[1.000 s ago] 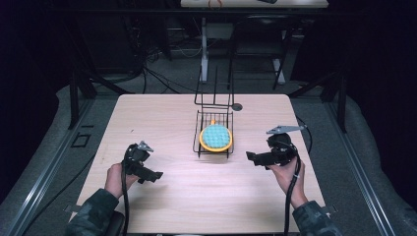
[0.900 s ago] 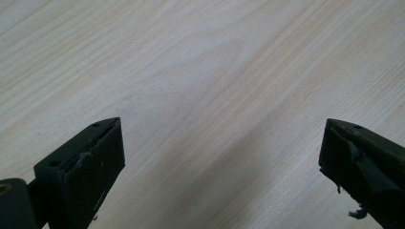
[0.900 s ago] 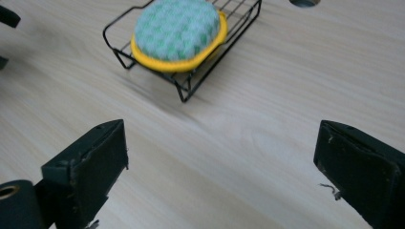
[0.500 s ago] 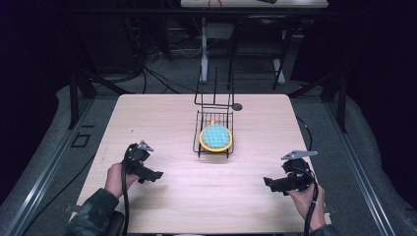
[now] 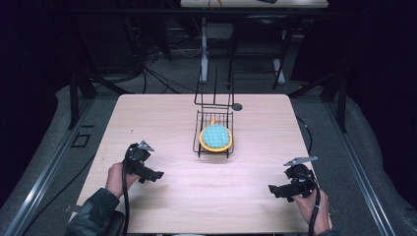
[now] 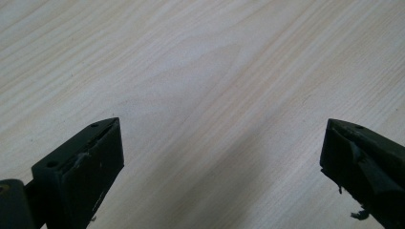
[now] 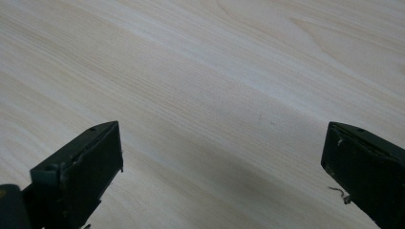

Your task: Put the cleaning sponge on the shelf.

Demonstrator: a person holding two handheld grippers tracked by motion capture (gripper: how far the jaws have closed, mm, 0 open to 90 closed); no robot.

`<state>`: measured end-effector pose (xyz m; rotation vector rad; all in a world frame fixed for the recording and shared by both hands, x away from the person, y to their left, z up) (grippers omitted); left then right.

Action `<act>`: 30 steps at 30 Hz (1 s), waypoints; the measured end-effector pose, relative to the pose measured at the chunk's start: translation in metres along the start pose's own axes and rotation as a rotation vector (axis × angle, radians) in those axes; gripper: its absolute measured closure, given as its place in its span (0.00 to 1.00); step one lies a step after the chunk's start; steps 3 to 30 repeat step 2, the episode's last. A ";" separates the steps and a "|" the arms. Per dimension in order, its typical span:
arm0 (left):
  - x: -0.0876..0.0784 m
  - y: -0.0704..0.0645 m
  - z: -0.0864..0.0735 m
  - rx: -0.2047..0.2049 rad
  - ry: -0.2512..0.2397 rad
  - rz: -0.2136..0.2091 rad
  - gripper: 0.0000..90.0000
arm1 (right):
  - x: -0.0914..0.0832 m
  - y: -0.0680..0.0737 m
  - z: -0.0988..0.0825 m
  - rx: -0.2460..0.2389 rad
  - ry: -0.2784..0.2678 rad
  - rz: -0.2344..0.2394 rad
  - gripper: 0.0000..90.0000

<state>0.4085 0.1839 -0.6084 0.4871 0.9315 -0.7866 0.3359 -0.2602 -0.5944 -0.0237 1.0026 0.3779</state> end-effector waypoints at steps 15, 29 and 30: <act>0.001 0.000 0.000 -0.001 0.002 0.003 0.01 | 0.001 -0.001 -0.002 0.000 0.021 -0.002 0.00; 0.001 0.000 0.000 -0.001 0.002 0.003 0.01 | 0.001 -0.001 -0.002 0.000 0.021 -0.002 0.00; 0.001 0.000 0.000 -0.001 0.002 0.003 0.01 | 0.001 -0.001 -0.002 0.000 0.021 -0.002 0.00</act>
Point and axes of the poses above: each handheld gripper's, and its own axes: x roughly forward along the jaws, z roughly out of its top, y roughly to its left, the point moved 8 cm from there along x, roughly forward along the jaws, and after that the axes turned 9 degrees about x, right-handed, at the moved point
